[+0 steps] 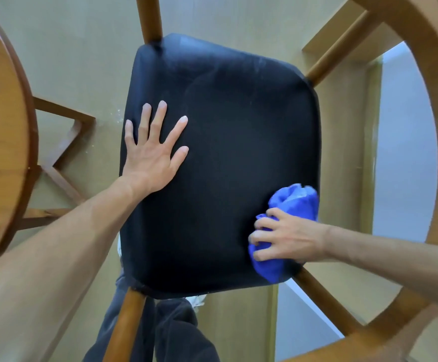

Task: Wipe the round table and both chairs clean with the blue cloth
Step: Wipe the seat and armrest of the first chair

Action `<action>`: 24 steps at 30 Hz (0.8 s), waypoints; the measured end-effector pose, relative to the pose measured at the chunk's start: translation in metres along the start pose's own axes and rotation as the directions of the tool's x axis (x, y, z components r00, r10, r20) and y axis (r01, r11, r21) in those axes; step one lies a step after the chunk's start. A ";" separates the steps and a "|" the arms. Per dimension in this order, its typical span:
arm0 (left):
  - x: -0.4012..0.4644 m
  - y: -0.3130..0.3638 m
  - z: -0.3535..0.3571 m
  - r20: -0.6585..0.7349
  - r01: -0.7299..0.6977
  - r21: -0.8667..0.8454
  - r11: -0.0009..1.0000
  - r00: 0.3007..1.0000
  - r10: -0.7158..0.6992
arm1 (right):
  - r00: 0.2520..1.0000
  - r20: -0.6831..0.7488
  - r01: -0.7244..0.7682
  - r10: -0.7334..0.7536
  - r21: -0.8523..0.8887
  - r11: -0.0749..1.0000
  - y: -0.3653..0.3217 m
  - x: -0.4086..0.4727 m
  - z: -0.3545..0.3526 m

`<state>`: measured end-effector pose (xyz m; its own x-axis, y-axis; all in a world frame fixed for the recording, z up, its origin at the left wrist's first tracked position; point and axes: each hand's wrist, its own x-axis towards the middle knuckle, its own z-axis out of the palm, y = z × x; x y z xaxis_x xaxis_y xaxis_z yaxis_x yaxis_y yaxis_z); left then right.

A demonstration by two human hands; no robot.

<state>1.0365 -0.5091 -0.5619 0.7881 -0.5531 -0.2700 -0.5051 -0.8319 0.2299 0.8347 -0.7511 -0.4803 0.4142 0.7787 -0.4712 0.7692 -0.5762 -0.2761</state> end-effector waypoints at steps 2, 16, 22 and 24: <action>0.001 0.000 -0.001 0.011 0.002 -0.005 1.000 1.000 -0.002 | 0.987 -0.140 0.088 -0.083 0.032 0.996 -0.023 0.051 -0.008; 0.000 -0.002 0.005 -0.021 0.011 -0.015 1.000 1.000 -0.011 | 0.988 0.004 0.157 -0.157 -0.009 0.987 -0.026 0.002 0.016; 0.000 0.000 0.003 -0.032 0.016 -0.032 0.999 0.999 -0.017 | 0.656 -0.085 -0.667 0.750 0.400 0.629 0.062 -0.073 0.025; -0.001 0.000 0.002 -0.018 0.017 -0.041 0.999 1.000 -0.018 | 0.253 -0.052 -0.733 0.966 0.642 0.227 0.079 -0.059 0.024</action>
<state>1.0352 -0.5088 -0.5633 0.8032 -0.5373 -0.2574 -0.4768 -0.8387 0.2630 0.8591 -0.8488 -0.4948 0.8733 -0.3465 -0.3424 -0.4414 -0.8603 -0.2551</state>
